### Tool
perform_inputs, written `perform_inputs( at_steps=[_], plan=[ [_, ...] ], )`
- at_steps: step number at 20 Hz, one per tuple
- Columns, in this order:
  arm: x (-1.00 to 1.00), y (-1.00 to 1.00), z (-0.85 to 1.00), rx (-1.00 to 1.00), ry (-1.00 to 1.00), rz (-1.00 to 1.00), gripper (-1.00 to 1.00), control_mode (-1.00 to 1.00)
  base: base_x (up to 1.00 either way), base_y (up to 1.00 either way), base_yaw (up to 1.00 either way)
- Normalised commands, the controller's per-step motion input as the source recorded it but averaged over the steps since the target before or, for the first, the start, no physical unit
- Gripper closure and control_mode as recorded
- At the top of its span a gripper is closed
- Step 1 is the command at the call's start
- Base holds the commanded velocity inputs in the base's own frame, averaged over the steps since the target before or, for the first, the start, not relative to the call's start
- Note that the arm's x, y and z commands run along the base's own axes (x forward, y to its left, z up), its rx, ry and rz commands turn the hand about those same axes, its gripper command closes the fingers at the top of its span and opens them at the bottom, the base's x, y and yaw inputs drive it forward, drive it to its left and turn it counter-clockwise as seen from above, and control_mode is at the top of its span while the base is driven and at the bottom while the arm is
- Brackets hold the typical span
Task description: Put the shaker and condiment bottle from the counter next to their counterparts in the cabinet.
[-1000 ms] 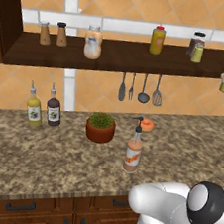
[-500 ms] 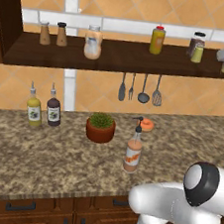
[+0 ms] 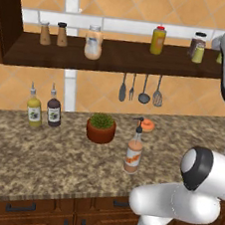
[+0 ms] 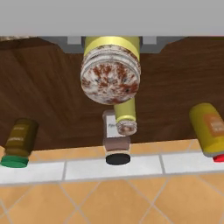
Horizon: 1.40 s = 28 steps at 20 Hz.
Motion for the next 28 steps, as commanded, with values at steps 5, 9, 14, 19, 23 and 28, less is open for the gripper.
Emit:
perform_inputs(
  at_steps=[5, 9, 14, 19, 23, 28],
  plan=[
    [0.0, -0.02, 0.0, 0.0, -0.08, 0.0, 1.0, -1.0, 0.0, 0.0, 0.0],
    [0.02, -0.19, -0.01, 0.0, -0.06, 0.0, 1.0, -1.0, 0.0, 0.0, 0.0],
    [0.28, -0.08, -0.08, 0.0, 0.0, 0.0, 1.0, -1.0, 0.0, 0.0, 0.0],
    [0.25, 0.0, 0.0, 0.0, 0.0, 0.0, 1.0, -1.0, 0.0, 0.0, 0.0],
    [0.12, -0.03, 0.0, 0.0, 0.0, 0.0, 1.0, -1.0, 0.0, 0.0, 0.0],
    [0.15, -0.09, -0.03, 0.0, -0.02, 0.0, 1.0, -1.0, 0.0, 0.0, 0.0]
  ],
)
